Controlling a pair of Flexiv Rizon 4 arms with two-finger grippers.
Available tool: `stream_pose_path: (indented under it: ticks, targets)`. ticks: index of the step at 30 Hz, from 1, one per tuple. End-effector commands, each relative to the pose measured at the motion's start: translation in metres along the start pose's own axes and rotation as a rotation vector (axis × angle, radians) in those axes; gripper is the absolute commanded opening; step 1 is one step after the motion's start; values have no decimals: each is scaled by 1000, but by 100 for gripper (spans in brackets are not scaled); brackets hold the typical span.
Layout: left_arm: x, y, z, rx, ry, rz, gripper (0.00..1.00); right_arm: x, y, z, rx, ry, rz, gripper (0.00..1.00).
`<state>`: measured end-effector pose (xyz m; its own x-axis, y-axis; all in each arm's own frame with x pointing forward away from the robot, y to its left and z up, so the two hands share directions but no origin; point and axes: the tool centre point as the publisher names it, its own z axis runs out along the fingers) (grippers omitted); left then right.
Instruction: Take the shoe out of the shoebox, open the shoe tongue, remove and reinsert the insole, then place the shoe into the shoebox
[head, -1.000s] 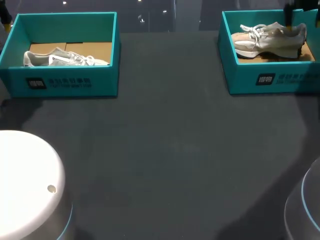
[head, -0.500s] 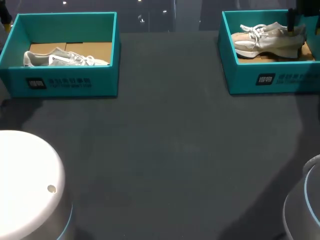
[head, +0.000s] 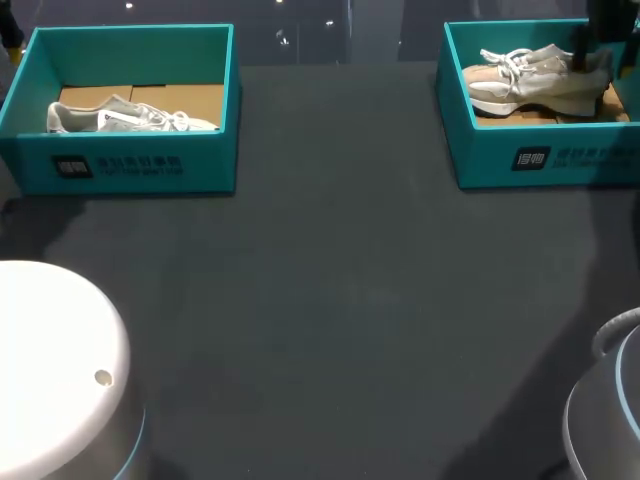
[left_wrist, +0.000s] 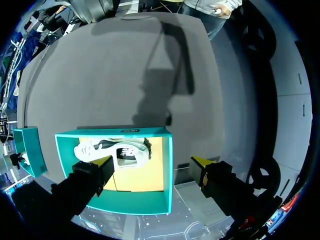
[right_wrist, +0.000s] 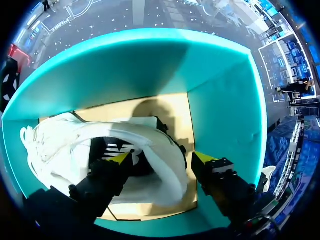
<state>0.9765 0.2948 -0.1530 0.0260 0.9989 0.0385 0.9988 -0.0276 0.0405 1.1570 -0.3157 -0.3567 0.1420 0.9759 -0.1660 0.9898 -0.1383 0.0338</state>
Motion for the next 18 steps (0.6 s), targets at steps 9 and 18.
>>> stream_pose_path:
  ticks: [9,18]
  targets:
    - [0,-1,0,-2,2,1,100,8,2,11,32,22,15,80]
    - [0,-1,0,-2,2,1,100,3,1,9,37,19,22,84]
